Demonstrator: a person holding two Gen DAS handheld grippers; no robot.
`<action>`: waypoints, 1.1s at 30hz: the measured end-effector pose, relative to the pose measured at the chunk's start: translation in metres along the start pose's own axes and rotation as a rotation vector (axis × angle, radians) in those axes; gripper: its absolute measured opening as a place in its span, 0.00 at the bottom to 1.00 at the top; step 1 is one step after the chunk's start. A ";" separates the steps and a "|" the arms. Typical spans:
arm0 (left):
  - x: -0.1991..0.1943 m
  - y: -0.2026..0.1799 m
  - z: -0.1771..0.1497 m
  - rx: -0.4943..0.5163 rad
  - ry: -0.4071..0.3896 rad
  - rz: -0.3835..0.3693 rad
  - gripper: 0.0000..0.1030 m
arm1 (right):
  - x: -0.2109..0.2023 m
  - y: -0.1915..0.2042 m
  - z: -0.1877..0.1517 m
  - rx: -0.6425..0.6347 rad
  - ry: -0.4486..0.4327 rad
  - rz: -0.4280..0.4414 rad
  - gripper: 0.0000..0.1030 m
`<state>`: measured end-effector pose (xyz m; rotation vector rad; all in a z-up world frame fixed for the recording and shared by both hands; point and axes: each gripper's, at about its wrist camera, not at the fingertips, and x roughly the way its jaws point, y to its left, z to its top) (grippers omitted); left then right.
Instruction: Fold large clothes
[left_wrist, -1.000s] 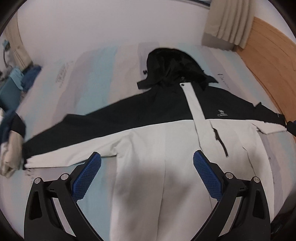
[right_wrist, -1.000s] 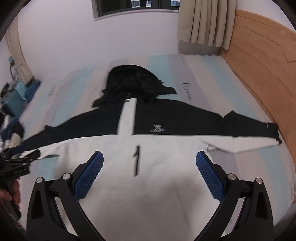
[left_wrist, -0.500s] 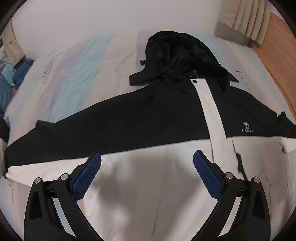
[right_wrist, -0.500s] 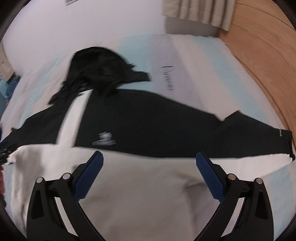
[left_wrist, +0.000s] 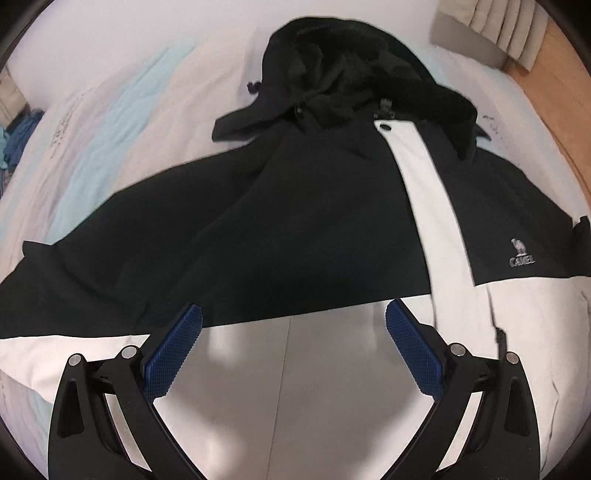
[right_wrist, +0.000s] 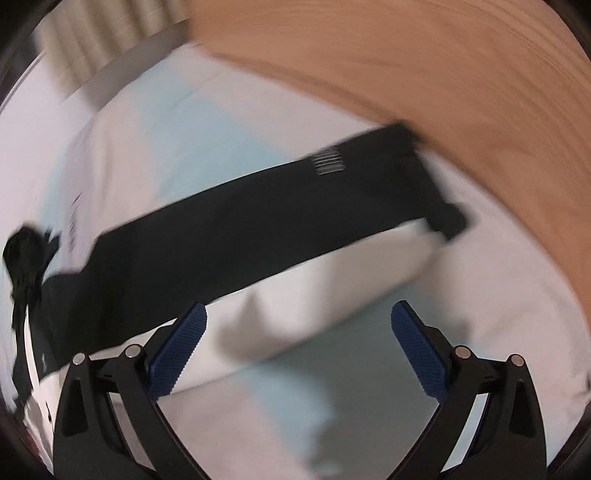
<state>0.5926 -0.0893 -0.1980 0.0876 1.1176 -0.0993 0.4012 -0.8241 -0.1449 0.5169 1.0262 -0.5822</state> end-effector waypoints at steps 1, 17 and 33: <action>0.004 0.001 -0.001 -0.003 0.008 0.012 0.94 | 0.000 -0.019 0.007 0.021 0.007 0.002 0.93; 0.023 0.016 0.004 -0.048 0.033 0.055 0.94 | 0.050 -0.104 0.051 0.238 0.094 0.116 0.61; 0.007 0.014 0.009 -0.003 0.005 0.058 0.94 | 0.032 -0.095 0.043 0.269 0.076 0.036 0.16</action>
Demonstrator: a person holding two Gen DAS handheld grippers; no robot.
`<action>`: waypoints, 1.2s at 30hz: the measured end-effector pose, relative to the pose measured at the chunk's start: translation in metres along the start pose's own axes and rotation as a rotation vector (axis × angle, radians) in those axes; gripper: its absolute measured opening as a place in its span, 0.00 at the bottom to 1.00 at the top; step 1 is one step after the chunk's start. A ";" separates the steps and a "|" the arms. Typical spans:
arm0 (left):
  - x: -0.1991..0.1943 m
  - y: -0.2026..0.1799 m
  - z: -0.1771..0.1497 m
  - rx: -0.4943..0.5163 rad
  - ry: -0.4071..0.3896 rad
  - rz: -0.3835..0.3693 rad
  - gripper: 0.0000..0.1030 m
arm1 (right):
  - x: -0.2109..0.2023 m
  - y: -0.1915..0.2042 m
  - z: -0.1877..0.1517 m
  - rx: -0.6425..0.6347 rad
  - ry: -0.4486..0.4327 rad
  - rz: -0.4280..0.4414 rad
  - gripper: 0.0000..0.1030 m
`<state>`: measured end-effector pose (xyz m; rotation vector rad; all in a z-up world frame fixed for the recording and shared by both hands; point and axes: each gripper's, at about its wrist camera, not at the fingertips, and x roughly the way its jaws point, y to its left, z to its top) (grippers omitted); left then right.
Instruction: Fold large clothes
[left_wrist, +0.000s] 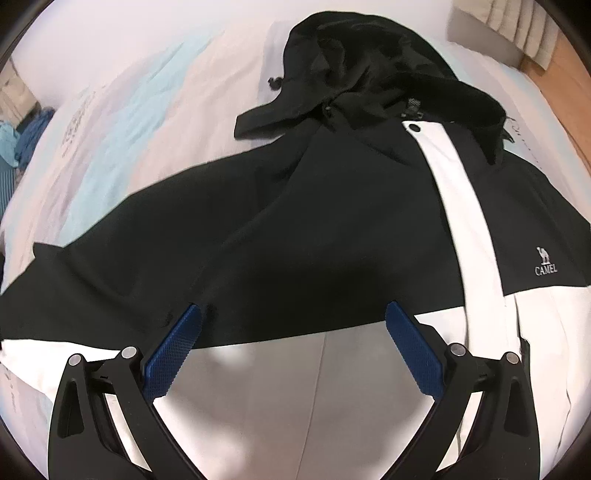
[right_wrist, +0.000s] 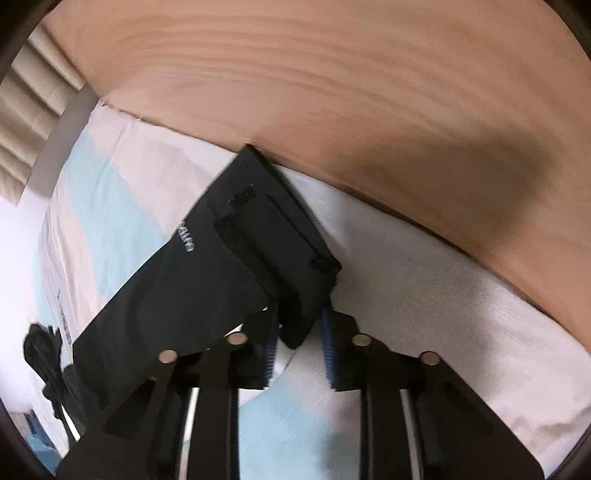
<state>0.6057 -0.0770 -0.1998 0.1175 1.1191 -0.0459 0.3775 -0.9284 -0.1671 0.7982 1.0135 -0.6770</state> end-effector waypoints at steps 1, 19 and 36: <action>-0.003 -0.001 0.000 0.011 -0.004 0.003 0.94 | -0.006 0.006 -0.002 -0.014 -0.005 -0.001 0.16; -0.062 0.060 -0.006 -0.035 -0.052 -0.035 0.94 | -0.106 0.242 -0.131 -0.536 -0.016 0.092 0.07; -0.118 0.194 -0.028 -0.008 -0.111 -0.023 0.94 | -0.146 0.533 -0.394 -0.787 0.133 0.338 0.05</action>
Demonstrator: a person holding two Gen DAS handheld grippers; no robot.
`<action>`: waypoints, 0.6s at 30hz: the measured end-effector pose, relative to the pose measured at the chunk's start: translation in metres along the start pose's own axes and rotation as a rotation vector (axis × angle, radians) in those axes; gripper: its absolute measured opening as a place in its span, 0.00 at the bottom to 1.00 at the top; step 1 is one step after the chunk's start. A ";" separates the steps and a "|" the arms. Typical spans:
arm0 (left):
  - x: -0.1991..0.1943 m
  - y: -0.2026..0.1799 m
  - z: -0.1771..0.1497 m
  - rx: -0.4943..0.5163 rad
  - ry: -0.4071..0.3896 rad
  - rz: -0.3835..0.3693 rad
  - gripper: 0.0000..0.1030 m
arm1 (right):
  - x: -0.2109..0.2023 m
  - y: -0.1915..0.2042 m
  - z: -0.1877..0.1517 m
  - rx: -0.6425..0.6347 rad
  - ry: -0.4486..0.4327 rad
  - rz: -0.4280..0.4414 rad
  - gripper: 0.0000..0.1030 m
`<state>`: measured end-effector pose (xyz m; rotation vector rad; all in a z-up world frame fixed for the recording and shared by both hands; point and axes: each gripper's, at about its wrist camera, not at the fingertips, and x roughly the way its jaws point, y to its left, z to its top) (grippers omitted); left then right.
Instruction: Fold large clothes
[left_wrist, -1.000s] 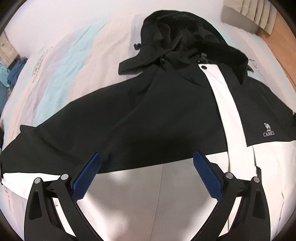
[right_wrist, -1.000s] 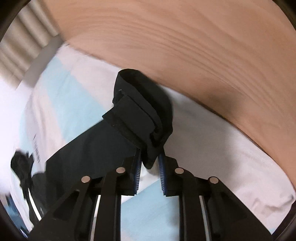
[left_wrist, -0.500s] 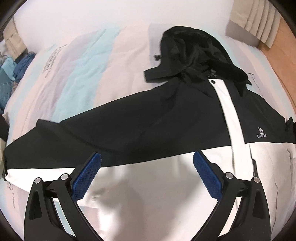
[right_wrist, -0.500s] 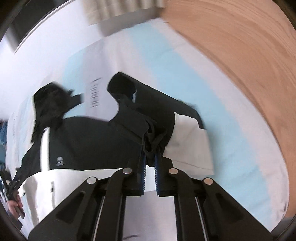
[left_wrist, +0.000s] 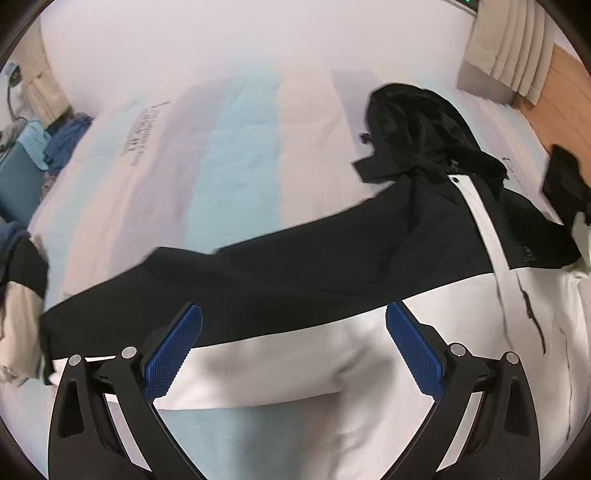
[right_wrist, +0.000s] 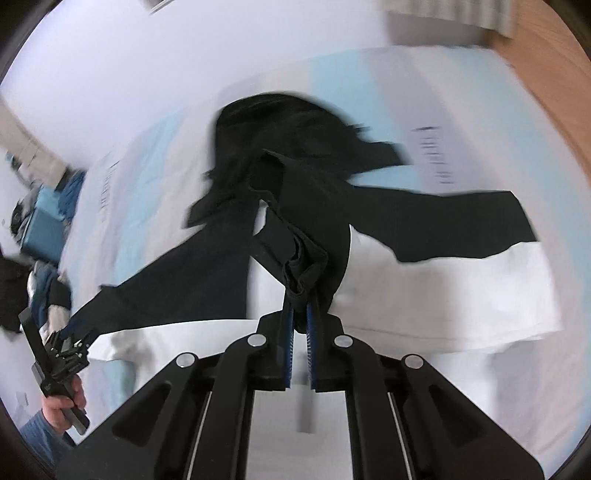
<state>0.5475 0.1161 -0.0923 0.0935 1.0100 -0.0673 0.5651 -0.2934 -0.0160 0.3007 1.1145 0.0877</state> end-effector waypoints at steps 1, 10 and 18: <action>-0.004 0.014 -0.002 -0.011 -0.001 0.004 0.94 | 0.006 0.021 -0.003 -0.004 0.005 0.009 0.05; -0.021 0.130 -0.035 -0.117 0.000 0.042 0.94 | 0.083 0.221 -0.033 -0.169 0.047 0.042 0.04; -0.016 0.219 -0.074 -0.201 0.023 0.078 0.94 | 0.158 0.295 -0.076 -0.332 0.108 -0.072 0.04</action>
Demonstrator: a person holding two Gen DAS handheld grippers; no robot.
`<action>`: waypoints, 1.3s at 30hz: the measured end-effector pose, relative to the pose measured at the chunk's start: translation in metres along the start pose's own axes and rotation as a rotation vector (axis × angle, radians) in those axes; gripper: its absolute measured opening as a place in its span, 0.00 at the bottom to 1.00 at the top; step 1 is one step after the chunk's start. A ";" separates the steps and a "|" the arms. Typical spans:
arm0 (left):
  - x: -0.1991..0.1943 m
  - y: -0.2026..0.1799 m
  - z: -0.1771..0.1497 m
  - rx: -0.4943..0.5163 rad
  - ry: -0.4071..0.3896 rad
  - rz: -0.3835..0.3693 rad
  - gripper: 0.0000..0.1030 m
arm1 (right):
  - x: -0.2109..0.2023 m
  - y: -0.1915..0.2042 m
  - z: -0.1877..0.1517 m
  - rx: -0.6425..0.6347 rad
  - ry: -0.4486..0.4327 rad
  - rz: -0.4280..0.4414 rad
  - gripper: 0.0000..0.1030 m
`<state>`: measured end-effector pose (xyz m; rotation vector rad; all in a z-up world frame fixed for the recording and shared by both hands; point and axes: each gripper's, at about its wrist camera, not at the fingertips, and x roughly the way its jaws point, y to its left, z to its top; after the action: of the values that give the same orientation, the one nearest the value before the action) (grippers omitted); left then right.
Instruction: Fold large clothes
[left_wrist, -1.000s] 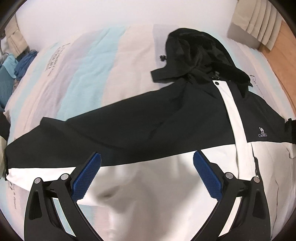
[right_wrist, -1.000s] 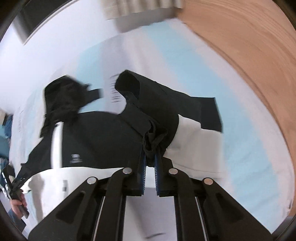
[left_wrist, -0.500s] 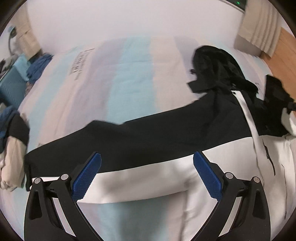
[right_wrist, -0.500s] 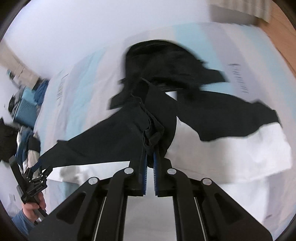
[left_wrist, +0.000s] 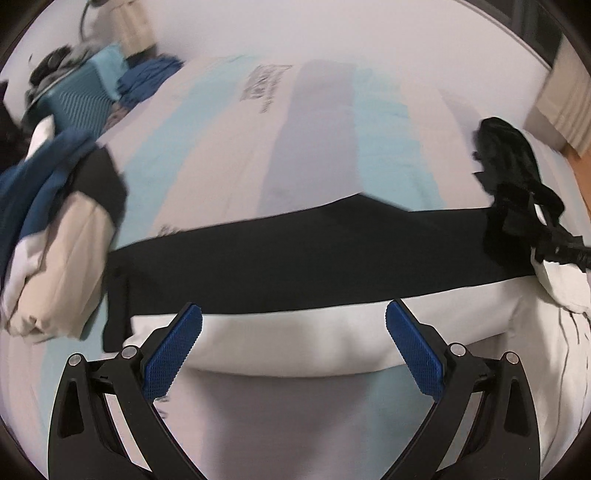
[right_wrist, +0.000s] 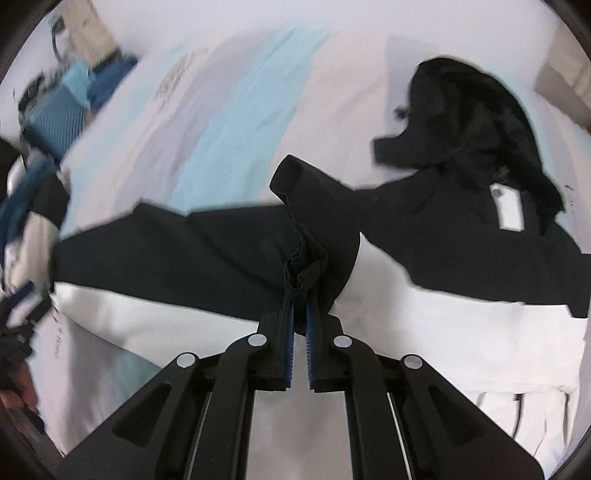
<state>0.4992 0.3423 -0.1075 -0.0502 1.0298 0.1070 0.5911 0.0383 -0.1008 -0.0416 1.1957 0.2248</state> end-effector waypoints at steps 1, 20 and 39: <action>0.001 0.011 -0.003 -0.007 0.000 0.007 0.94 | 0.010 0.005 -0.004 -0.007 0.013 -0.018 0.05; 0.019 0.146 -0.061 -0.275 0.034 0.067 0.94 | 0.010 0.044 -0.045 -0.039 -0.037 0.035 0.45; 0.070 0.179 -0.067 -0.523 0.086 0.184 0.67 | -0.020 -0.040 -0.076 0.097 -0.086 0.116 0.57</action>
<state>0.4575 0.5181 -0.2003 -0.4390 1.0690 0.5442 0.5225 -0.0149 -0.1141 0.1210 1.1227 0.2672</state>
